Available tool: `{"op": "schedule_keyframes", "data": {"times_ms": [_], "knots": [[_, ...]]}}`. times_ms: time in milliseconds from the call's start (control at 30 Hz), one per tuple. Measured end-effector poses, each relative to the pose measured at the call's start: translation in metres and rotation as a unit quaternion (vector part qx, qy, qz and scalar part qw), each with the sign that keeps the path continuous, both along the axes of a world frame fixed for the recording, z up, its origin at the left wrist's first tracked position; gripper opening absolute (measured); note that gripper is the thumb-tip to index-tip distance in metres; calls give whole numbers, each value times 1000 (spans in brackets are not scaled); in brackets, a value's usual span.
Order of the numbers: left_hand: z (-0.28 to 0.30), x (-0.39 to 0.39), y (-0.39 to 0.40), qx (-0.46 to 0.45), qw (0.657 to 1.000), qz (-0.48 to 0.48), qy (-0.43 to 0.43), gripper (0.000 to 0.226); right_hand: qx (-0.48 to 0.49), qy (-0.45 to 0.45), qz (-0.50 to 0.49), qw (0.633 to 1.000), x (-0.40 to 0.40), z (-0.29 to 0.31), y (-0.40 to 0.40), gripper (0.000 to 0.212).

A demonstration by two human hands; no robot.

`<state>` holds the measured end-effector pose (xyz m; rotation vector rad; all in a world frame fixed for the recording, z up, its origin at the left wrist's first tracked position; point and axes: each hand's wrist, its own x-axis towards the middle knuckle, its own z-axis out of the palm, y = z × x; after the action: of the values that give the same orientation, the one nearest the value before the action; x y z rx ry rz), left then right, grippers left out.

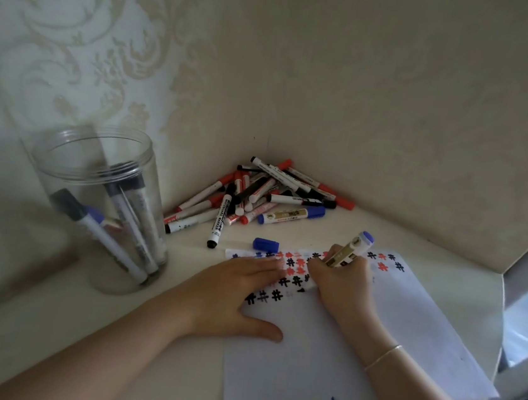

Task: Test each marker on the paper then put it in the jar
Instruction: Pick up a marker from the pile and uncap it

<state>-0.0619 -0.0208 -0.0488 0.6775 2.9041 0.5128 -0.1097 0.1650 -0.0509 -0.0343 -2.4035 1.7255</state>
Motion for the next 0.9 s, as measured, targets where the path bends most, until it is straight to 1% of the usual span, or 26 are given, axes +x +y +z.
{"op": "schedule_keyframes", "data": {"times_ms": [200, 300, 433, 600, 733, 900], "knots": [[2, 0, 0, 4, 1000, -6, 2, 95, 2, -3, 26, 1000, 3, 2, 0, 34], [1, 0, -1, 2, 1000, -3, 1, 95, 14, 8, 22, 1000, 4, 3, -2, 35], [0, -1, -1, -6, 1000, -1, 1, 96, 8, 17, 10, 1000, 2, 2, 0, 36], [-1, -2, -1, -7, 1000, -4, 3, 97, 8, 2, 23, 1000, 1, 0, 0, 28], [-1, -2, -1, -4, 1000, -5, 5, 96, 21, 7, 24, 999, 1, 1, 0, 36], [-2, -2, 0, -6, 1000, -5, 8, 95, 2, -7, 3, 1000, 0, 0, 2, 27]]}}
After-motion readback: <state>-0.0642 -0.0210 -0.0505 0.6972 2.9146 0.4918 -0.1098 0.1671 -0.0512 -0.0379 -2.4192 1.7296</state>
